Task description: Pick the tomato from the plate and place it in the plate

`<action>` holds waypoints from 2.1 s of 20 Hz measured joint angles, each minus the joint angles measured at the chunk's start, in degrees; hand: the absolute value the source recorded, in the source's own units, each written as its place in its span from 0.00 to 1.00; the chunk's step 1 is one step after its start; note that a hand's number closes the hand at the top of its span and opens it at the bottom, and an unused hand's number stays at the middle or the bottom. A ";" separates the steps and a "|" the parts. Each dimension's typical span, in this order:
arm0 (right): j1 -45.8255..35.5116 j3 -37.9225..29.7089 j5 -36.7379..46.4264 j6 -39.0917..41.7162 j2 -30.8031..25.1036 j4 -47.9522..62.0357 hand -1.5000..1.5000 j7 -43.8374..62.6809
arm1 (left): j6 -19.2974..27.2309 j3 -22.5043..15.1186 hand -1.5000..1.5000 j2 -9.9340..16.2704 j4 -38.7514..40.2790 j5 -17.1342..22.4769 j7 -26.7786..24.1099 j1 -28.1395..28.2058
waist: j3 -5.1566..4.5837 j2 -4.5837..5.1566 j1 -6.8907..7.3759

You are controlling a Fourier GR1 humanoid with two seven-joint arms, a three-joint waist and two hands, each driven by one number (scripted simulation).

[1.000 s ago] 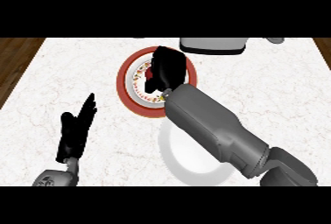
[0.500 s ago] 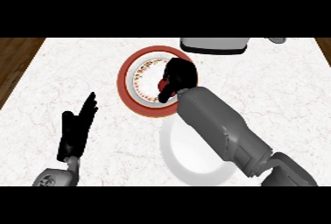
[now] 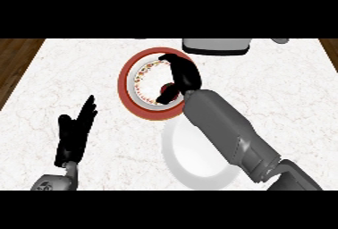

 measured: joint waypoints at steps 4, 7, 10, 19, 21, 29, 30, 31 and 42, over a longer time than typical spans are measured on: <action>3.10 -7.45 -5.90 -4.33 -0.22 -4.37 0.00 -9.70 | -0.02 0.93 0.50 0.40 0.15 0.29 -0.39 0.47 | 0.05 -0.10 -0.85; 6.08 -11.81 -10.18 -4.08 -0.41 -6.10 0.00 -16.12 | 0.06 1.15 0.50 0.44 0.16 0.10 0.39 -0.19 | 0.02 -0.22 -1.22; 7.89 -15.87 -13.43 -1.11 -1.17 -6.17 0.00 -21.62 | 0.93 0.46 0.50 -0.63 0.22 -0.90 -0.30 0.71 | 0.00 -0.33 -1.43; 9.53 -18.51 -17.20 4.03 -0.25 -2.57 0.00 -32.32 | -0.21 1.12 0.50 -1.12 -1.01 -1.47 -0.89 2.43 | -0.05 -0.53 -1.38; 9.37 -17.91 -18.34 3.87 -0.18 -0.80 0.00 -34.86 | -0.40 1.47 0.50 -1.47 -0.12 -1.51 -0.88 1.58 | -0.06 -0.47 -1.18; 9.40 -13.85 -20.80 -0.11 -0.03 3.29 0.00 -37.02 | -1.82 2.84 0.50 -1.68 1.72 -1.76 -1.53 0.26 | -0.07 -0.46 -1.07; 9.13 -12.99 -21.08 -1.15 -0.02 3.61 0.00 -36.65 | -1.82 2.91 0.50 -1.74 1.79 -1.90 -1.44 0.11 | -0.06 -0.45 -0.98; 9.39 -12.14 -21.35 -1.84 -0.02 3.69 0.00 -36.52 | -2.11 2.90 0.50 -1.66 1.16 -1.90 -1.13 0.41 | -0.07 -0.47 -0.94; 8.26 -14.46 -19.11 -3.79 -0.26 9.46 0.00 -37.39 | -2.24 3.02 0.50 -2.82 -0.97 -3.25 -1.11 3.05 | -0.06 -0.52 -1.33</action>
